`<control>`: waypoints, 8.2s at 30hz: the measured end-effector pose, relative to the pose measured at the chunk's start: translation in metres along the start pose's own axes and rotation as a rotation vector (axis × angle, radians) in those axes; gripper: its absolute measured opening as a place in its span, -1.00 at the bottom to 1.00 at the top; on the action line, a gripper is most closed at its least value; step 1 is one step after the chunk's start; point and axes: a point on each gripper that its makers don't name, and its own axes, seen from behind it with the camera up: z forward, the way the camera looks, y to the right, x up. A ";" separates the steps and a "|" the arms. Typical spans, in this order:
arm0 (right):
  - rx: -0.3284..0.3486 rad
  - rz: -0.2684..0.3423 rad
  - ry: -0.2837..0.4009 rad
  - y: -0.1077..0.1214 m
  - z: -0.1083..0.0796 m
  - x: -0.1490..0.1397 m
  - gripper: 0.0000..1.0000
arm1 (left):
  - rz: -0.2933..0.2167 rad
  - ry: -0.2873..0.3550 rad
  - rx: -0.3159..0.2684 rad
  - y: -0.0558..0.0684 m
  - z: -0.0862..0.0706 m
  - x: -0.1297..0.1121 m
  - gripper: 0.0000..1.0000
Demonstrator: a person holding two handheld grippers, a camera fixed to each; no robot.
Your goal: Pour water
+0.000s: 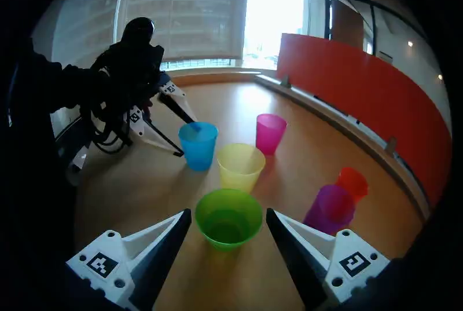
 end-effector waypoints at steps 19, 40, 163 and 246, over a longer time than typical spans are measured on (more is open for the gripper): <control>-0.143 0.090 0.126 0.008 -0.044 0.022 1.00 | -0.039 0.083 0.157 -0.032 -0.056 0.006 0.81; -0.600 0.252 0.346 0.086 -0.118 0.026 1.00 | -0.231 0.327 0.400 -0.091 -0.113 0.038 0.81; -0.985 0.356 0.517 0.120 -0.179 0.059 1.00 | -0.384 0.554 0.731 -0.121 -0.097 0.020 0.80; -1.063 0.396 0.506 0.149 -0.156 -0.056 0.99 | -0.383 0.554 0.731 -0.121 -0.096 0.019 0.81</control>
